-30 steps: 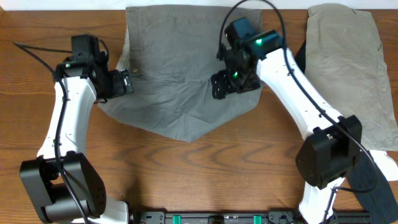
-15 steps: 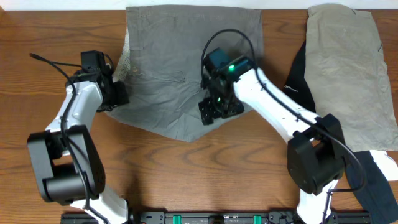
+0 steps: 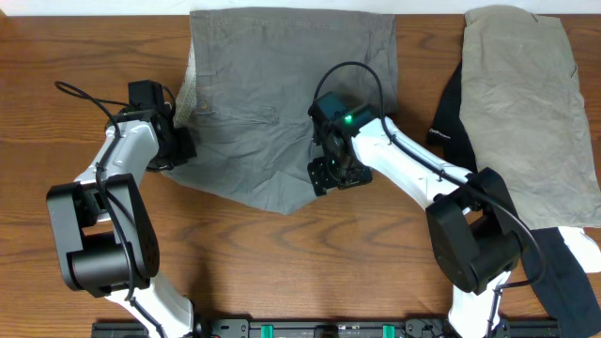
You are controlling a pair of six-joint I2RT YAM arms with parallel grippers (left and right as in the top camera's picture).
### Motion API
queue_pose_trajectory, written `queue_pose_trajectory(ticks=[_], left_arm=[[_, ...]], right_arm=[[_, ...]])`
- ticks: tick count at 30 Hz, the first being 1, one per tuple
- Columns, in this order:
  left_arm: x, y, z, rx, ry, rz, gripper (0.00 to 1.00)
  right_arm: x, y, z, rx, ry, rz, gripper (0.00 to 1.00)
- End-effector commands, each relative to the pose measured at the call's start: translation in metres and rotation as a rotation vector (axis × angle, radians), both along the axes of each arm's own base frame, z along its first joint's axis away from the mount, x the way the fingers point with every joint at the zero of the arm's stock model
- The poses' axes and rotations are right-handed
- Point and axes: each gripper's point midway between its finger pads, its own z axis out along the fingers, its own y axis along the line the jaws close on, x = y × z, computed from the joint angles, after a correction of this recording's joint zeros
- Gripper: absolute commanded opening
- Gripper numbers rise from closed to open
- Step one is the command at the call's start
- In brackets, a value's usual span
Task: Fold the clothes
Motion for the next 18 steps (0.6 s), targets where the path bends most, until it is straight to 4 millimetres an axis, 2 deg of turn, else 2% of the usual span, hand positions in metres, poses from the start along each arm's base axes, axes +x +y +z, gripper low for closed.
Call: queue_pose_trajectory(ticks=[1,6,11,12,15,18], left_arm=[[-0.003,0.001,-0.005,0.004,0.014,0.01,0.07],[-0.003,0.001,-0.005,0.004,0.015,0.01,0.06],[-0.003,0.001,-0.005,0.004,0.015,0.01,0.07],[-0.003,0.001,-0.005,0.004,0.014,0.01,0.06],[-0.003,0.001,-0.005,0.004,0.014,0.01,0.06],[-0.003,0.001,-0.005,0.004,0.015,0.01,0.07]], right_arm=[[-0.001,-0.007,-0.015,-0.038,-0.008,-0.036,0.71],[-0.002,-0.013,-0.027,-0.058,-0.019,-0.057,0.7],[0.018,-0.02,-0.03,-0.103,-0.122,-0.068,0.69],[0.024,-0.02,-0.03,-0.107,-0.151,-0.071,0.65],[0.04,-0.017,-0.028,-0.102,-0.224,-0.082,0.43],[0.055,-0.016,-0.025,-0.092,-0.281,-0.1,0.12]])
